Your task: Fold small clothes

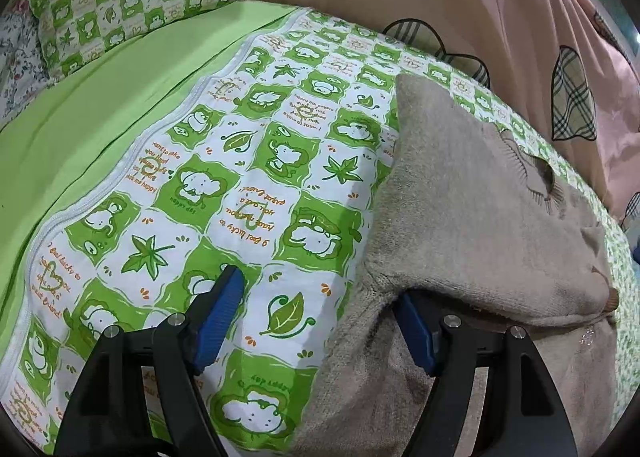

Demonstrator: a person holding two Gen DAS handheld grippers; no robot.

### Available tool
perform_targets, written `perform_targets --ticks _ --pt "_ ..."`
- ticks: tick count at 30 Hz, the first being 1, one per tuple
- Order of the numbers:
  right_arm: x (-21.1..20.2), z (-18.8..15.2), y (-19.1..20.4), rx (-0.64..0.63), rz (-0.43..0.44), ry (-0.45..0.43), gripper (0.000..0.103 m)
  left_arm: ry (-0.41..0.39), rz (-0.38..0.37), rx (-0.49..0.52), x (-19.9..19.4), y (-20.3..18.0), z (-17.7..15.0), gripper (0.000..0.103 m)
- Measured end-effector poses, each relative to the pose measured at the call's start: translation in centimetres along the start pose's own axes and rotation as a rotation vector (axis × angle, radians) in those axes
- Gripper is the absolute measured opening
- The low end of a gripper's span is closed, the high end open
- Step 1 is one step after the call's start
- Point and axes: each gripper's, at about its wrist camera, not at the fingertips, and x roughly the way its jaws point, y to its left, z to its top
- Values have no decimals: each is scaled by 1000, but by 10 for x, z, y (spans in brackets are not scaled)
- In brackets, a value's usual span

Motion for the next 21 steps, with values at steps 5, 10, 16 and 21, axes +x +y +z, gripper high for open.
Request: perform_targets --ticks 5,10,16,21 --pt "67 -25 108 -234 182 132 80 -15 -9 -6 -3 2 -3 75" --pt "175 -7 172 -308 258 329 81 -36 -36 -16 -6 5 -7 77" --pt "282 -16 207 -326 362 670 81 -60 -88 -39 -8 10 -10 81" --pt "303 -24 230 -217 590 630 83 -67 -100 -42 -8 11 -11 83"
